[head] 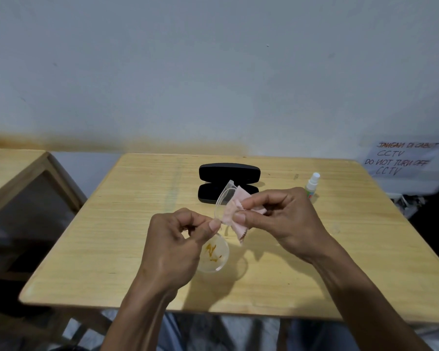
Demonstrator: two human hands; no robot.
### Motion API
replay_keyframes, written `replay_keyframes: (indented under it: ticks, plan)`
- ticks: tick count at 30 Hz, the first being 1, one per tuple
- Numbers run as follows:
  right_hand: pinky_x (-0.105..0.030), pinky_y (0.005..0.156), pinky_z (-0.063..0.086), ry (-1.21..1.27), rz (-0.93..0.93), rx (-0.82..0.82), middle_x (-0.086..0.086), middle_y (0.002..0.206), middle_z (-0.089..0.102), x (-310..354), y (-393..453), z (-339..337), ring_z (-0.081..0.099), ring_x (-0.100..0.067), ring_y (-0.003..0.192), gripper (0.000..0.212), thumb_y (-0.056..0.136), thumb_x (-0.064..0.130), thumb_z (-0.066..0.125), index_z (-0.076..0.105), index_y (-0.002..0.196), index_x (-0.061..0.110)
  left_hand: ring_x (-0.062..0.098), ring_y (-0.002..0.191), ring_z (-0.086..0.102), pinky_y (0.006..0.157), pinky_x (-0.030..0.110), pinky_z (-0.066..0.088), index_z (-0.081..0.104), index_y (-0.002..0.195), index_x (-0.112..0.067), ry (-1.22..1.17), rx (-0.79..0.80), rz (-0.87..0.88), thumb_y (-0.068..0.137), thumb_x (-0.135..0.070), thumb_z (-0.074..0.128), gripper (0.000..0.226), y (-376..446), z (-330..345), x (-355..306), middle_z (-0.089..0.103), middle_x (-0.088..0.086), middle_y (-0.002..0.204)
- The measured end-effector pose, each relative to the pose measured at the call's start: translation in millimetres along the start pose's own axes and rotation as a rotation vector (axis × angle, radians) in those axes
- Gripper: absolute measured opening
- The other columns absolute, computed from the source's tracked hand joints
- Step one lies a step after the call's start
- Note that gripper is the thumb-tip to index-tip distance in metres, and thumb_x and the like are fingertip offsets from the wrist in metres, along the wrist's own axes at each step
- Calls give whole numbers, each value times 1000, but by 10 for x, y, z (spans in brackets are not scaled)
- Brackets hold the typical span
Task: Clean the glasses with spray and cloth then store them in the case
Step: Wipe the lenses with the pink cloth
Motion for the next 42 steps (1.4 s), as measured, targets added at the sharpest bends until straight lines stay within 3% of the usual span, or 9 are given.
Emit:
replay_keyframes:
  ticks: [5, 10, 14, 19, 22, 27, 34, 38, 42]
  plan:
    - [-27, 62, 57, 54, -29, -135, -7, 71, 77, -28, -60, -79, 73, -22, 59, 9, 76, 7, 80, 75, 82, 8, 8, 60, 55, 51, 28, 42, 72, 63, -10, 80, 36, 27, 80, -14, 78, 18, -9, 17, -55, 66, 0, 61]
    - [-24, 66, 57, 118, -19, -246, -1, 77, 78, -40, -46, -81, 75, -16, 69, 11, 75, 8, 81, 73, 82, 11, 0, 48, 46, 48, 22, 38, 72, 62, -14, 165, 77, 45, 81, -17, 78, 20, -33, 72, -92, 57, -15, 52]
    - [-36, 70, 61, 89, 6, -232, -6, 83, 79, -47, -10, 9, 76, -20, 75, 12, 77, 5, 83, 75, 80, 12, 0, 43, 44, 51, 29, 41, 72, 60, -17, 174, 79, 51, 80, -18, 79, 22, -34, 109, -100, 54, -17, 51]
    - [-26, 66, 56, 60, 24, -125, -2, 76, 78, -16, 18, 117, 74, -16, 69, 16, 73, 3, 85, 76, 79, 14, 5, 56, 53, 57, 30, 46, 74, 60, -17, 121, 29, 37, 79, -16, 80, 20, -19, 90, -67, 64, -6, 59]
    - [-30, 67, 59, 10, 18, -38, -2, 73, 77, 37, 31, 144, 74, -19, 67, 20, 70, 0, 86, 77, 80, 14, 12, 66, 60, 66, 30, 48, 74, 61, -17, 80, 7, 30, 78, -13, 80, 18, -4, 54, -39, 72, 10, 71]
    - [-32, 72, 60, -30, 28, 37, 3, 71, 74, 55, -3, 70, 71, -14, 68, 19, 60, 13, 88, 80, 76, 20, 10, 64, 59, 64, 28, 47, 74, 63, -11, 34, -2, 26, 77, -12, 80, 15, -3, 9, -39, 70, 9, 68]
    - [-24, 66, 58, 40, -11, -76, -2, 71, 77, 23, -93, -69, 74, -16, 65, 12, 68, 12, 82, 77, 78, 17, 7, 58, 54, 52, 30, 42, 72, 61, -12, 63, 24, 27, 79, -14, 78, 19, -9, 18, -79, 63, -6, 58]
    - [-31, 64, 57, 92, -17, -179, -6, 69, 75, 9, -82, -83, 73, -26, 58, 11, 70, 13, 82, 75, 79, 14, 10, 60, 54, 53, 30, 44, 71, 60, -14, 96, 42, 41, 80, -14, 78, 21, -19, 27, -97, 59, -11, 54]
    - [-28, 68, 58, 84, -13, -214, -4, 78, 78, 14, -26, -37, 75, -19, 68, 10, 67, 21, 85, 77, 74, 22, 4, 54, 51, 49, 26, 42, 72, 63, -13, 144, 72, 50, 80, -17, 78, 19, -33, 86, -118, 56, -15, 51]
Point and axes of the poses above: each hand's wrist, its own y-axis towards the middle knuckle, its own z-axis out of the palm, x = y × z, the point moved 9 cm from there along y, towards the middle knuckle
